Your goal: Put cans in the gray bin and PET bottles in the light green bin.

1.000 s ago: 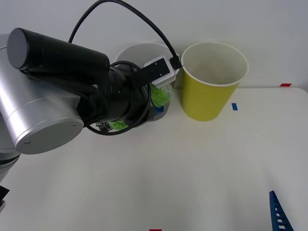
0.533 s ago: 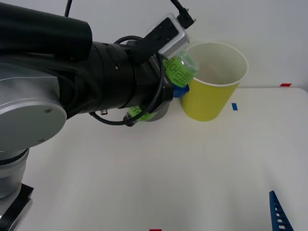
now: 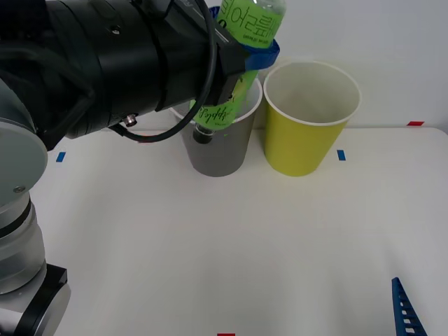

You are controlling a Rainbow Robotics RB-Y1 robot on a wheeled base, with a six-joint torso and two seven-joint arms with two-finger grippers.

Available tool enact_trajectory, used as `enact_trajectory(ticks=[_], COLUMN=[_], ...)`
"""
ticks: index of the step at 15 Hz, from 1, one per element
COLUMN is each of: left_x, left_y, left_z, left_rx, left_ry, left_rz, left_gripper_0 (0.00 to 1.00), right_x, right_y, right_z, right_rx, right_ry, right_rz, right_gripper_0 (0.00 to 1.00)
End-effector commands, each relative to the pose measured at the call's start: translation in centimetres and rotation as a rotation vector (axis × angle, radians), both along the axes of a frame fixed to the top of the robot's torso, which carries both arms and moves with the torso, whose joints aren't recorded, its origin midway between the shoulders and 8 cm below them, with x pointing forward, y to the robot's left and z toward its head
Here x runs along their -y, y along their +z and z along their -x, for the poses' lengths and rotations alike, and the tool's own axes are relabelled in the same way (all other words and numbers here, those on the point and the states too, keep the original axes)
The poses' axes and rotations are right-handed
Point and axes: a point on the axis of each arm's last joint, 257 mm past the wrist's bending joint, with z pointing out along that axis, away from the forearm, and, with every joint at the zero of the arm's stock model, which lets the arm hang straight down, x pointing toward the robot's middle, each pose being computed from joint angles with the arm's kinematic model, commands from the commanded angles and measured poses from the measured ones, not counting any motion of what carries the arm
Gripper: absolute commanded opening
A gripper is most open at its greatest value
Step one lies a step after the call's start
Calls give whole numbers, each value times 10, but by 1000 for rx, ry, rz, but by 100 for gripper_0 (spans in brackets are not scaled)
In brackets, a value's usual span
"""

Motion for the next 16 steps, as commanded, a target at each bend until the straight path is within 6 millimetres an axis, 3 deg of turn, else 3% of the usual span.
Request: enact_trajectory(ticks=[1, 5, 10, 16], left_x=[-11, -19, -48, -51], left_y=[17, 29, 40, 57], left_z=[3, 10, -34, -31], left_rx=[51, -32, -81, -59], left_ry=[49, 65, 96, 47], left_rz=[32, 172, 264, 311], left_gripper_0=[3, 2, 1, 0], right_x=[0, 0, 0, 0], right_y=[0, 0, 0, 0], right_z=[0, 0, 0, 0], right_rx=[0, 0, 0, 0], right_ry=[0, 0, 0, 0], right_rz=[0, 0, 0, 0], right_gripper_0=[100, 100, 100, 100])
